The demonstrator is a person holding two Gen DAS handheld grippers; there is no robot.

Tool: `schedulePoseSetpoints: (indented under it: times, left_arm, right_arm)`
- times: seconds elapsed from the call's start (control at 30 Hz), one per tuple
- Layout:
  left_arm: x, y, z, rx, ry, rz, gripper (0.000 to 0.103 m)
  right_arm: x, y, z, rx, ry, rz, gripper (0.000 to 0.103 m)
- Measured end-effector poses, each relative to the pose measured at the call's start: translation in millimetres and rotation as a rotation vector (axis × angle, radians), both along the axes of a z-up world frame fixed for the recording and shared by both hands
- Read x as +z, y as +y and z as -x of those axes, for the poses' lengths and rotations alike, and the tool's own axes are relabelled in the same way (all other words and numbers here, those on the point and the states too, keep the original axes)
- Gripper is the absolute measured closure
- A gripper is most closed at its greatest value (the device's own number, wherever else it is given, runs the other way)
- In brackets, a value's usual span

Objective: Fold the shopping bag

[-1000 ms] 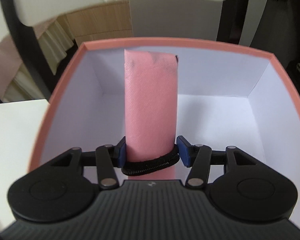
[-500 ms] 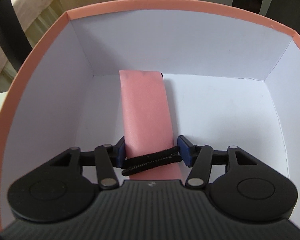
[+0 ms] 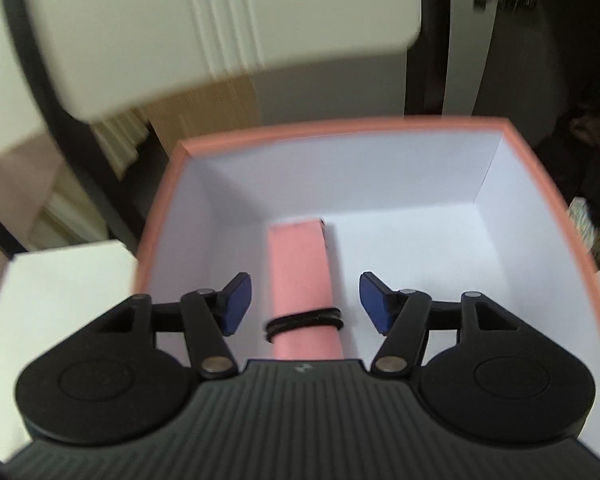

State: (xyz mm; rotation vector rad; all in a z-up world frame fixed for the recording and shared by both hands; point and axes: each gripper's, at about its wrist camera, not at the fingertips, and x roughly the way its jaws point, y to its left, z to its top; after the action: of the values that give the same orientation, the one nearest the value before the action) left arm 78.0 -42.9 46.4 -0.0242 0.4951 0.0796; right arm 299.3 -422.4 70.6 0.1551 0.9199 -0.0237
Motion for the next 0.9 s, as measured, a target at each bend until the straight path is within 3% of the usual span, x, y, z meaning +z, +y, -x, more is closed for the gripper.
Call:
schedulePoseSetpoints:
  times: [0.2, 0.33, 0.47, 0.53, 0.63, 0.73, 0.9]
  left_arm:
    - [10, 14, 23, 0.016, -0.02, -0.038, 0.0]
    - [21, 29, 44, 0.04, -0.036, -0.031, 0.0]
    - [33, 43, 66, 0.055, -0.066, -0.015, 0.0]
    - [39, 48, 75, 0.062, -0.087, -0.02, 0.0]
    - [43, 49, 83, 0.066, -0.119, -0.044, 0.0]
    - [41, 48, 87, 0.069, -0.146, -0.085, 0.0]
    - [34, 54, 88, 0.06, -0.154, -0.049, 0.0]
  right_arm:
    - [47, 38, 53, 0.067, -0.126, -0.047, 0.039]
    - [60, 75, 113, 0.159, -0.197, -0.094, 0.034]
    - [77, 119, 169, 0.252, -0.29, -0.129, 0.014]
    - [83, 138, 194, 0.286, -0.322, -0.159, 0.012]
    - [84, 162, 229, 0.31, -0.385, -0.195, 0.012]
    - [70, 174, 257, 0.257, -0.468, -0.252, 0.012]
    - [44, 190, 285, 0.225, -0.563, -0.287, 0.012]
